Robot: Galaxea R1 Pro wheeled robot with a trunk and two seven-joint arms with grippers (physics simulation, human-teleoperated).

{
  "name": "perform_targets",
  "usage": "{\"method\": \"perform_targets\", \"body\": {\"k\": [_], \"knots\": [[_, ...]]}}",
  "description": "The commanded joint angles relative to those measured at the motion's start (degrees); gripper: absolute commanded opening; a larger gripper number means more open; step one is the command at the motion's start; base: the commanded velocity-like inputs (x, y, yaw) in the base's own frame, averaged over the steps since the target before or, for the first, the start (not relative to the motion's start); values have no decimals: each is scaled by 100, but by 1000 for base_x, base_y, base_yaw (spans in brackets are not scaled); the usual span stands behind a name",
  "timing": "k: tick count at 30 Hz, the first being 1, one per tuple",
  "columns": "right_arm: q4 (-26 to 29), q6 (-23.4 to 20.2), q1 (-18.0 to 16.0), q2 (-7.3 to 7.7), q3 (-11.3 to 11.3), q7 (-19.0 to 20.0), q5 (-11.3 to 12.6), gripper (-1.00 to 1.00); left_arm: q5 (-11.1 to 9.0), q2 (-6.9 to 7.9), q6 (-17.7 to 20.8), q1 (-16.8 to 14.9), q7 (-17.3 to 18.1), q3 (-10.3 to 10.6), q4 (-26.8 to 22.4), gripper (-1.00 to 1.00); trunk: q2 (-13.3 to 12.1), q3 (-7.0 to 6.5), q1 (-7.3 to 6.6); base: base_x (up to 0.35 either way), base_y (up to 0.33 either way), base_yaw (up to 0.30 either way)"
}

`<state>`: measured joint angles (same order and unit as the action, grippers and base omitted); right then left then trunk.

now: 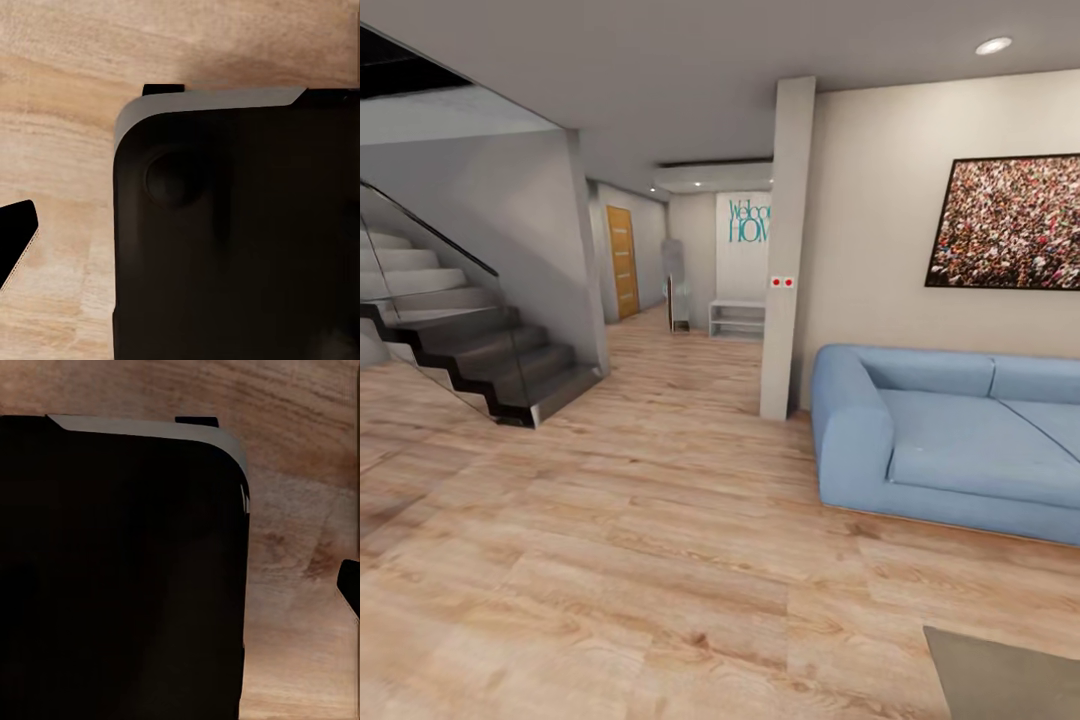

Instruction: Turn on the radio receiver that's on the table in the living room.

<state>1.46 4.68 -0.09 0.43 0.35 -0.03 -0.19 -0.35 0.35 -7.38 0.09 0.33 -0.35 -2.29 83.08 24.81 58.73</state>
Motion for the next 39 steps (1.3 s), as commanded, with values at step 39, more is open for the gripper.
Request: {"method": "perform_targets", "body": {"k": [39], "knots": [[2, 7, 0, -8, -17, -6, 1, 100, 0, 0, -8, 0, -6, -9, 0, 100, 0, 0, 0, 282, 0, -55]]}}
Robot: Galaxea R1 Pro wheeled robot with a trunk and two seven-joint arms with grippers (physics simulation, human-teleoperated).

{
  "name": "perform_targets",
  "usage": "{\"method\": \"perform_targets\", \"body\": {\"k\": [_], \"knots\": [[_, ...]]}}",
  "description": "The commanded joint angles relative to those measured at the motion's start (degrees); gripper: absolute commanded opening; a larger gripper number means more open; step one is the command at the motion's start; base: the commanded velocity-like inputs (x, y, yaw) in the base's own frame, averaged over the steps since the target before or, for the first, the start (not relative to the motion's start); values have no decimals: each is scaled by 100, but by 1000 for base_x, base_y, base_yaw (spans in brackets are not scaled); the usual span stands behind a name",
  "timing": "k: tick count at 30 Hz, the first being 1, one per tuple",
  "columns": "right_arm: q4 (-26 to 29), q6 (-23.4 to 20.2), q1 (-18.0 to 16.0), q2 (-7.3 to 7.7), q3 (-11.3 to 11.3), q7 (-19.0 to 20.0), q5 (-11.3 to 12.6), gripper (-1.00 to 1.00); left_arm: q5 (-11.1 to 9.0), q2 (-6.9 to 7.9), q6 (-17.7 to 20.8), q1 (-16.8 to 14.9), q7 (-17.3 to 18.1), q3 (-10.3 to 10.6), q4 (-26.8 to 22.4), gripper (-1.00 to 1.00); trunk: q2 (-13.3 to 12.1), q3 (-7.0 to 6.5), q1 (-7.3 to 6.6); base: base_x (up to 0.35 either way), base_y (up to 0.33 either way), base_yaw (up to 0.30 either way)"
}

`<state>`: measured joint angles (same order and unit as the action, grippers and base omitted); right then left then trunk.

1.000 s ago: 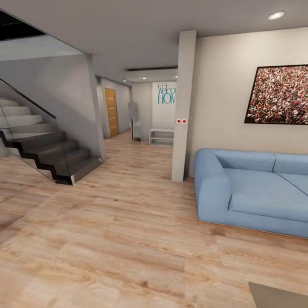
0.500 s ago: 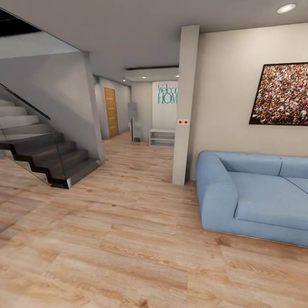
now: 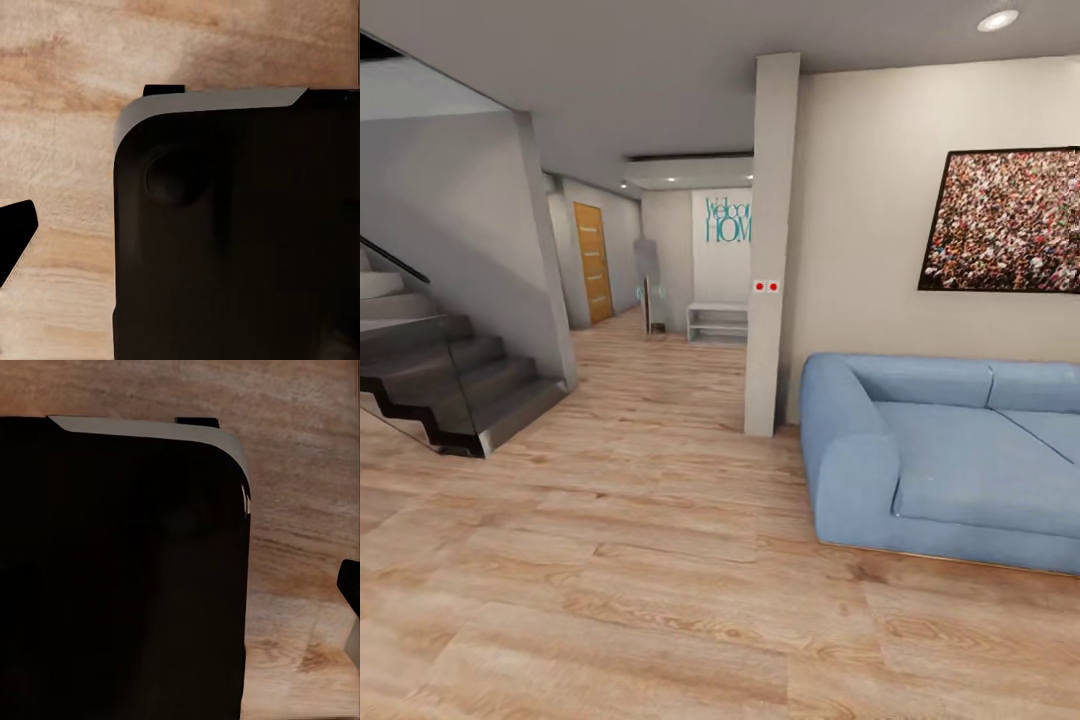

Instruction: Turn on the radio receiver that's on the table in the living room.

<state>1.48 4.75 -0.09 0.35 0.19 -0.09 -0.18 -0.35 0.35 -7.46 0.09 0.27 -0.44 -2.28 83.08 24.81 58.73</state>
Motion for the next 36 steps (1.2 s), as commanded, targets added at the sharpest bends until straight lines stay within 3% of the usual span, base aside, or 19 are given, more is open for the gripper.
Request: {"method": "perform_targets", "body": {"k": [1, 36], "knots": [[-1, 0, 0, 0, 0, 0, 0, 100, 0, 0, 0, 0, 0, 0, 0, 100, 0, 0, 0, 23, 0, -272], [-4, -8, 0, 8, 1, 8, 9, 100, 0, 0, -1, 0, -47, 0, 0, 100, 0, 0, 0, 1, 0, -285]]}}
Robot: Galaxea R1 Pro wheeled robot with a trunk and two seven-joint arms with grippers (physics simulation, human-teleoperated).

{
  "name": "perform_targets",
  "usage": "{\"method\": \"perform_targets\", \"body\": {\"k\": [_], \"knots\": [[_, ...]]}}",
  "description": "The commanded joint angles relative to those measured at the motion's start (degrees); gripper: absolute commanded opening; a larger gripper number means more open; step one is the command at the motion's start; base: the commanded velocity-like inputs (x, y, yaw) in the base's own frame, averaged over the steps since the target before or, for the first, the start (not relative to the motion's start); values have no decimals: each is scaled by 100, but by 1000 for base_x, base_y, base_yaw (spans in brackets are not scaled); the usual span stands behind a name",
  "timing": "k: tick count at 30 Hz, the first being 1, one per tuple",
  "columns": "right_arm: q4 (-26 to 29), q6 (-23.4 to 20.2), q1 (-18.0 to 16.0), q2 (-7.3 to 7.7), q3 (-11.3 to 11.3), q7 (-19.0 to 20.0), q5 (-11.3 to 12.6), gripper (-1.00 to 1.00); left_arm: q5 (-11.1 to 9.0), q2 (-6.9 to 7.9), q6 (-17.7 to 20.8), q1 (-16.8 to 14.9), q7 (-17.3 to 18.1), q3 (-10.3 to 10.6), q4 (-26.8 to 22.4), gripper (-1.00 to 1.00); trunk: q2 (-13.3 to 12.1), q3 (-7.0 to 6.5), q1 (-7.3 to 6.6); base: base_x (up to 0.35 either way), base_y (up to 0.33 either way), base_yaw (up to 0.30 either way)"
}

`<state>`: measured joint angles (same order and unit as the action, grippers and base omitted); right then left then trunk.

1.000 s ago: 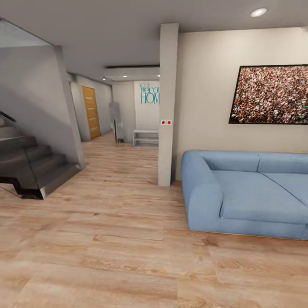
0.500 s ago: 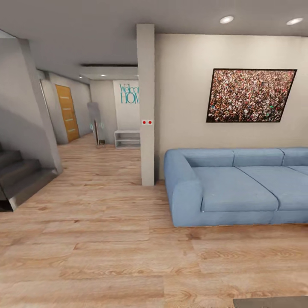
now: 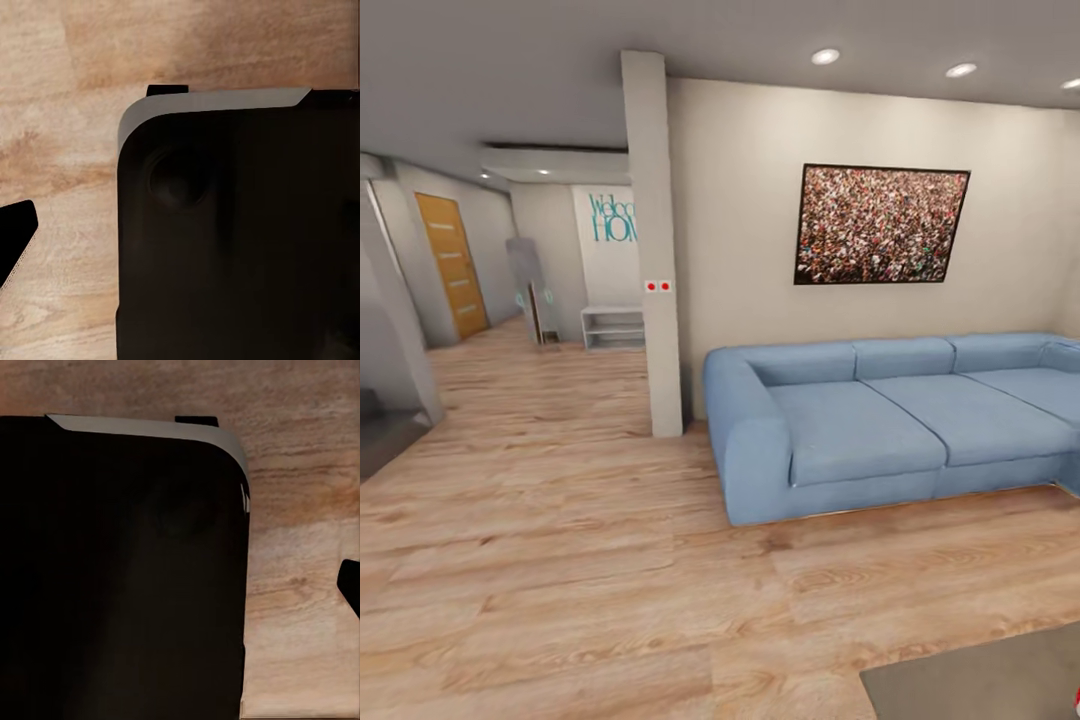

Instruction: Turn on the radio receiver that's on the table in the living room.

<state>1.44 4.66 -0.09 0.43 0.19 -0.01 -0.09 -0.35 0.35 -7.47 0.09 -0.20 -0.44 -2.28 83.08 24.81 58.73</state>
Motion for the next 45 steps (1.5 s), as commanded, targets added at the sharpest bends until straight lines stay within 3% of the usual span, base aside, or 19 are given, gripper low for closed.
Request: {"method": "perform_targets", "body": {"k": [1, 45], "knots": [[1, 0, 0, 0, 1, -1, 0, 100, 0, 0, 0, 0, -1, 0, 0, 100, 0, 0, 0, 0, 0, -286], [1, 9, 0, 9, 16, 10, -26, 100, 0, 0, -3, 0, -3, -1, 0, 100, 0, 123, 0, 0, 0, -274]]}}
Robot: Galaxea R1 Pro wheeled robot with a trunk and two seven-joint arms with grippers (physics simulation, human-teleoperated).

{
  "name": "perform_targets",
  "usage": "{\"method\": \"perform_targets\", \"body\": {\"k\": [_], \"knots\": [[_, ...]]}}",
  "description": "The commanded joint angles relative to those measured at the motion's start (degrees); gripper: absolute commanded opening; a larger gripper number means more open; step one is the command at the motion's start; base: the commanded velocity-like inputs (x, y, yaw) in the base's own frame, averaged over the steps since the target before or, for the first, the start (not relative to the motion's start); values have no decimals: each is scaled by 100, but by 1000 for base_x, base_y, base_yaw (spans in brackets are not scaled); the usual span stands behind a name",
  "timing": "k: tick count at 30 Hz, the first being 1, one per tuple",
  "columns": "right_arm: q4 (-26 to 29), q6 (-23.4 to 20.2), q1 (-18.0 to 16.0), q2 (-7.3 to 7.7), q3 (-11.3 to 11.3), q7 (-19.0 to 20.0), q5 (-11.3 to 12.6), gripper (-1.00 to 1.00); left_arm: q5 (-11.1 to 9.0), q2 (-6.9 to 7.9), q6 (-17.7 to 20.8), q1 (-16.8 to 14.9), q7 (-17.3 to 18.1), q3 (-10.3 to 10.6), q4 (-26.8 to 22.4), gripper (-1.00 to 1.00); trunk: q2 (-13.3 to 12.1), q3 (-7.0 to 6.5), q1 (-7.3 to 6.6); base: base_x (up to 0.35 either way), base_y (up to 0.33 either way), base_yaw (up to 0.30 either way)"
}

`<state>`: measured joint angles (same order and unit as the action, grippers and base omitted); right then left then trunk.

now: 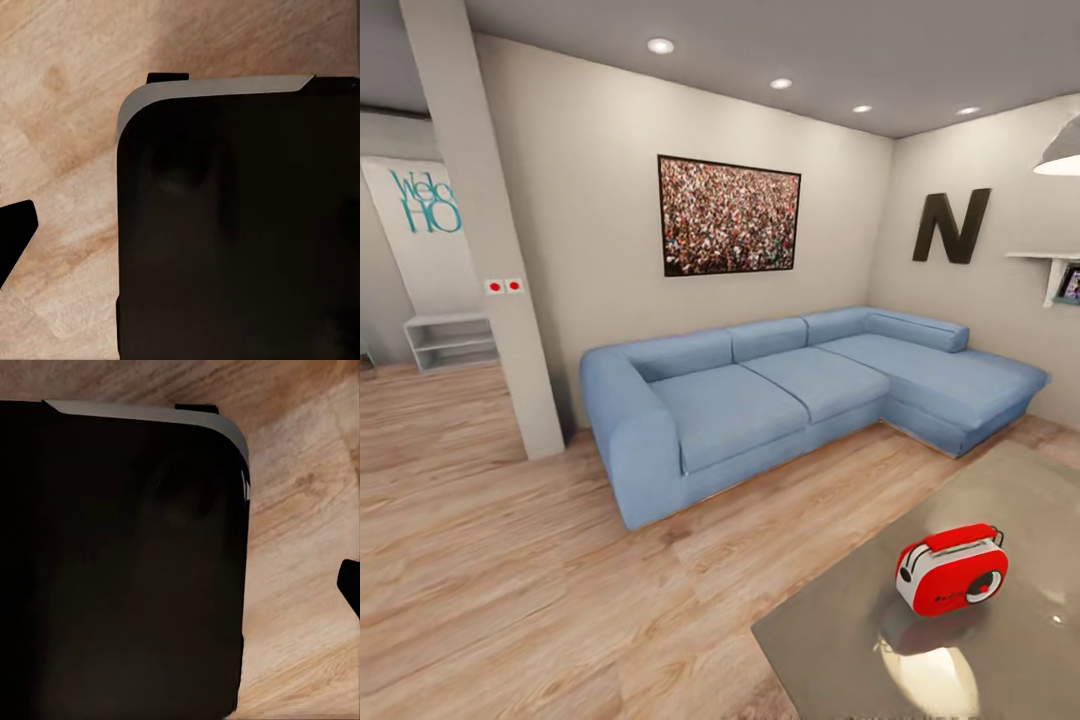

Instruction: Turn on the radio receiver that's on the table in the living room.

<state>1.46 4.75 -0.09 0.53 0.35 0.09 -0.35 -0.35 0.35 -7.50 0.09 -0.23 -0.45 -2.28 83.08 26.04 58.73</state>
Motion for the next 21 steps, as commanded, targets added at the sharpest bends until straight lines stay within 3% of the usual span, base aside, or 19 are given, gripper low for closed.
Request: {"method": "perform_targets", "body": {"k": [1, 21], "knots": [[0, 0, 0, 0, 0, 0, 0, 100, 0, 0, 1, 0, 2, 0, 0, 100, 0, 5, 0, 0, 0, -253], [-3, 0, 0, 0, 0, 0, 0, 100, 0, -1, -5, 0, 3, -8, 0, 100, 0, 105, 0, 0, 0, -253]]}}
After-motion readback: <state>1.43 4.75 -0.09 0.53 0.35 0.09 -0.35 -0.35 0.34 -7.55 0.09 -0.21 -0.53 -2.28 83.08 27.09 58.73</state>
